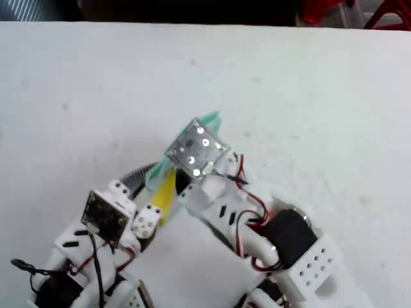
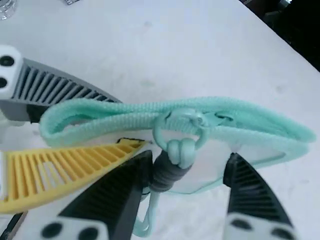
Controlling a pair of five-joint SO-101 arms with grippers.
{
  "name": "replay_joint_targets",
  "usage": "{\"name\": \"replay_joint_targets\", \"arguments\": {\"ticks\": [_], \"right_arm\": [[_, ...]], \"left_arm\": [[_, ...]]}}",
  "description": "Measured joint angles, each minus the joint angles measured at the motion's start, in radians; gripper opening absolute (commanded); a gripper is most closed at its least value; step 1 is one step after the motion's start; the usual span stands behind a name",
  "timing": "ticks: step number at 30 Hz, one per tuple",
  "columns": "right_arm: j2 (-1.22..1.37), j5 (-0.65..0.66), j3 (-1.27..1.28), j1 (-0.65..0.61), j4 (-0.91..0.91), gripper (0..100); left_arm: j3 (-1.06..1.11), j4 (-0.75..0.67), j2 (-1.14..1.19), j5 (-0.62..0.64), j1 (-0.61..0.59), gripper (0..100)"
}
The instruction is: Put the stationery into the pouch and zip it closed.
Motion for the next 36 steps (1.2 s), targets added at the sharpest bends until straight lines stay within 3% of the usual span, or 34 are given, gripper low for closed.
{"name": "replay_joint_targets", "arguments": {"ticks": [1, 2, 6, 10, 14, 23, 28, 36], "right_arm": [[0.002, -0.002, 0.0, 0.0, -0.008, 1.6], [0.002, -0.002, 0.002, 0.0, -0.014, 0.9], [0.002, -0.002, 0.002, 0.034, -0.046, 1.8], [-0.008, -0.002, -0.002, 0.078, -0.055, 1.8], [-0.029, 0.002, -0.048, 0.129, -0.055, 1.8], [-0.034, 0.002, -0.061, 0.187, -0.055, 1.8], [-0.037, 0.002, -0.069, 0.203, -0.055, 1.8], [-0.015, 0.002, -0.193, 0.141, 0.015, 1.8]], "left_arm": [[0.0, 0.0, -0.002, 0.0, 0.0, 2], [0.0, 0.0, -0.002, 0.0, 0.0, 2], [0.0, 0.0, -0.002, 0.003, 0.0, 4], [0.0, 0.009, -0.002, 0.002, 0.0, 19], [-0.012, 0.06, -0.002, 0.023, -0.011, 23], [0.008, 0.123, -0.002, 0.087, -0.072, 21], [0.035, 0.126, -0.002, 0.087, -0.072, 1], [0.041, 0.126, -0.002, 0.041, -0.063, 2]]}}
